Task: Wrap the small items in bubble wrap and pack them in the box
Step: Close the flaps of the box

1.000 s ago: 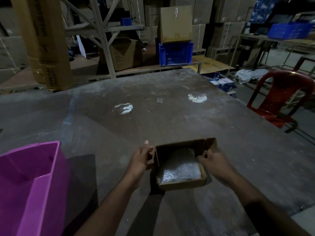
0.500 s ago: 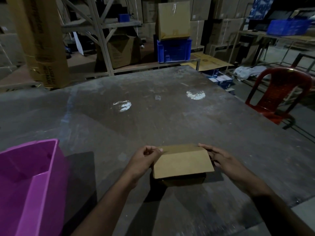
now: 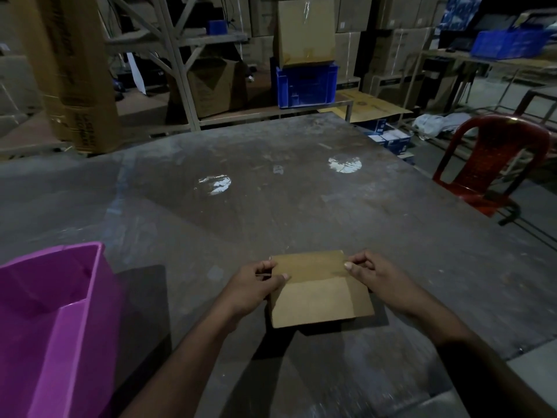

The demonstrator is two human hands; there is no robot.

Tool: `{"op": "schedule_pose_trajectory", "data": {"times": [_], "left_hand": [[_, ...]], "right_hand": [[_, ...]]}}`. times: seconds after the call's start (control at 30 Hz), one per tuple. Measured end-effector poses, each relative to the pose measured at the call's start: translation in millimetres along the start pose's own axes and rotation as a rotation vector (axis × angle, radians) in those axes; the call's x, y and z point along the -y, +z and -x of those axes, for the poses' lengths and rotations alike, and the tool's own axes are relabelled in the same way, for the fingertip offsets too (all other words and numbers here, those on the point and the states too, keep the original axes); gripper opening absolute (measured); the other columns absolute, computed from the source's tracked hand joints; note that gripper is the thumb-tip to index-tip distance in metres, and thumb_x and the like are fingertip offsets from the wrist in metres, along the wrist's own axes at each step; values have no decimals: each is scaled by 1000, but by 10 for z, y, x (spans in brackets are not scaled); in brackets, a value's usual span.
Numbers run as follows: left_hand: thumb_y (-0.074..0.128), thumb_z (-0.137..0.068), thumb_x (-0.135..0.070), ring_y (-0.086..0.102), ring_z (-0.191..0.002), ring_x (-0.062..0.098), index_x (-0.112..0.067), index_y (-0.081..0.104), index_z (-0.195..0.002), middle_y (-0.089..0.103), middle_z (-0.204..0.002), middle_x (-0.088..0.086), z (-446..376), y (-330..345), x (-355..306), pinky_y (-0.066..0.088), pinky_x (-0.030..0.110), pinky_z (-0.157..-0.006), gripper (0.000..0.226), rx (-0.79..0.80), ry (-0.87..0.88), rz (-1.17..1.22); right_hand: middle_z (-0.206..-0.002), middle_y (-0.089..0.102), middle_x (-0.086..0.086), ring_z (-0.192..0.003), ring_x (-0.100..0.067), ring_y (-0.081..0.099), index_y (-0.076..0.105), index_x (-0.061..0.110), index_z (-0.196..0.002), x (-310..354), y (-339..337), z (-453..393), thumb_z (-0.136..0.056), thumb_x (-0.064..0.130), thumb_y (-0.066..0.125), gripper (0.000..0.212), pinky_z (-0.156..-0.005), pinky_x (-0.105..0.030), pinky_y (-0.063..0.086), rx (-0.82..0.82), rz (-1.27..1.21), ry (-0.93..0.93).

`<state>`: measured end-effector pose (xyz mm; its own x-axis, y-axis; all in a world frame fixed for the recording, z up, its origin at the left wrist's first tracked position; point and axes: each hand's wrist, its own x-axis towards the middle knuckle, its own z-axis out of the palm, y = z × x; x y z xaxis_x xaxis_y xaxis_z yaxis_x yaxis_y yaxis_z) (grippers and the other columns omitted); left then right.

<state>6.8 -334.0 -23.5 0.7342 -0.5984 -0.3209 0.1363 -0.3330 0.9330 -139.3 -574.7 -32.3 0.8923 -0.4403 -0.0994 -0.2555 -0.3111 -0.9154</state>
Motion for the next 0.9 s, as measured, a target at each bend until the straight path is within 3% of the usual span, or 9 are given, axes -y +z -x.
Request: {"op": "schedule_pose_trajectory", "data": {"times": [0.07,0.17,0.33,0.43,0.5,0.63,0.8,0.9], "left_hand": [[78,-89,-19,70,-103,14,-11,57,-136,70,-116,6,-10,0,14,57,35,-96,52,6,-4,-31],[82,-85,-19,65,-106,8,-8,56,-138,66,-123,6,-30,-3,37,56,37,-99,60,1,-2,-61],[90,-69,-31,62,-117,14,-11,60,-136,65,-128,5,-61,-16,98,52,43,-104,76,-39,21,-144],[89,-75,-27,61,-118,12,-16,62,-134,66,-126,-2,-77,-19,151,51,40,-105,66,-67,50,-246],[88,-76,-26,61,-117,10,-18,63,-133,66,-125,-4,-88,-30,182,51,37,-105,62,-73,57,-257],[88,-73,-30,60,-120,8,-21,63,-133,66,-129,-4,-66,-66,215,51,38,-106,66,-61,39,-202],[83,-83,-18,59,-120,6,-20,62,-135,64,-128,-6,-16,-7,294,49,24,-99,56,-108,76,-247],[79,-86,-14,53,-118,6,-19,61,-133,57,-127,-6,31,59,316,44,24,-99,51,-169,113,-303]], "right_hand": [[-93,70,-7,-86,-18,63,66,26,-98,-67,18,-24,-82,55,73,34,-76,-35,47,-10,-2,34],[-82,71,4,-81,-13,62,65,25,-99,-130,39,-11,-86,42,75,24,-76,-37,48,-19,-22,66],[-102,75,-12,-94,-23,70,66,18,-103,-116,100,36,-87,23,78,21,-87,-44,54,-64,-98,115],[-108,74,-5,-94,-22,72,71,27,-97,-144,126,49,-74,39,86,30,-87,-50,56,-86,-108,141],[-107,74,0,-95,-21,72,72,34,-95,-189,131,65,-61,53,85,41,-85,-49,58,-94,-116,163],[-104,70,-6,-93,-23,68,64,21,-102,-214,168,84,-79,21,85,31,-84,-46,56,-122,-202,207],[-92,63,-6,-81,-18,60,58,16,-98,-330,236,118,-83,16,81,28,-64,-30,46,-141,-288,278],[-87,62,-5,-79,-18,59,57,15,-99,-366,271,134,-86,10,77,24,-65,-30,45,-152,-365,318]]}}
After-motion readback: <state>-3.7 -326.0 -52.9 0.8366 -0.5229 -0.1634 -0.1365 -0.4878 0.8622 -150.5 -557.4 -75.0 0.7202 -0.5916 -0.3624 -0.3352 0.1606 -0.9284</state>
